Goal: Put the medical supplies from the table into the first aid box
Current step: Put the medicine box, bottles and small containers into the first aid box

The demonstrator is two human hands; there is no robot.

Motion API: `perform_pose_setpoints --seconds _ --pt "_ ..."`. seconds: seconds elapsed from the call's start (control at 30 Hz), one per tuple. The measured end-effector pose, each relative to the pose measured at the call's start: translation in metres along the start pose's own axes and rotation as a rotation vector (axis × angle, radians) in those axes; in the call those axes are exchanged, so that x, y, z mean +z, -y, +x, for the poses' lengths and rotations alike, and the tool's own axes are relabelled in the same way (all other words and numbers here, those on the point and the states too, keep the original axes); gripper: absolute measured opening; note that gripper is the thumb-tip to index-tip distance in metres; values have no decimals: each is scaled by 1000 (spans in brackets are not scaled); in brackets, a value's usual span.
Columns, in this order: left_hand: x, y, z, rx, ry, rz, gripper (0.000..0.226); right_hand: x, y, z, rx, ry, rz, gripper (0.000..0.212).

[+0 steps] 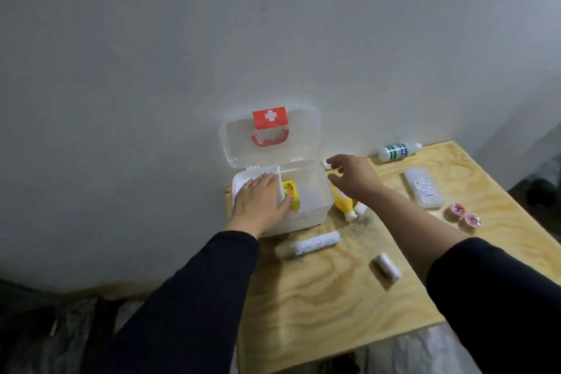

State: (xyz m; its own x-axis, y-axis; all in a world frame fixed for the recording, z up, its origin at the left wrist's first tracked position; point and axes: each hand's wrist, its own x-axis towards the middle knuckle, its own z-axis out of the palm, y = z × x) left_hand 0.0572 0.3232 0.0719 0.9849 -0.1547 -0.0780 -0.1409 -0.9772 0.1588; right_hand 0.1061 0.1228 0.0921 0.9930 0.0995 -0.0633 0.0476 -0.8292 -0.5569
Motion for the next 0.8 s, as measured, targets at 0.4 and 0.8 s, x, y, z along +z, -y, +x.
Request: perform_pose_setpoints --seconds 0.4,0.8 --pt "-1 -144 69 93 232 -144 53 -79 -156 -36 385 40 -218 39" --pt "55 -207 117 -21 296 -183 56 -72 -222 10 405 48 -278 60"
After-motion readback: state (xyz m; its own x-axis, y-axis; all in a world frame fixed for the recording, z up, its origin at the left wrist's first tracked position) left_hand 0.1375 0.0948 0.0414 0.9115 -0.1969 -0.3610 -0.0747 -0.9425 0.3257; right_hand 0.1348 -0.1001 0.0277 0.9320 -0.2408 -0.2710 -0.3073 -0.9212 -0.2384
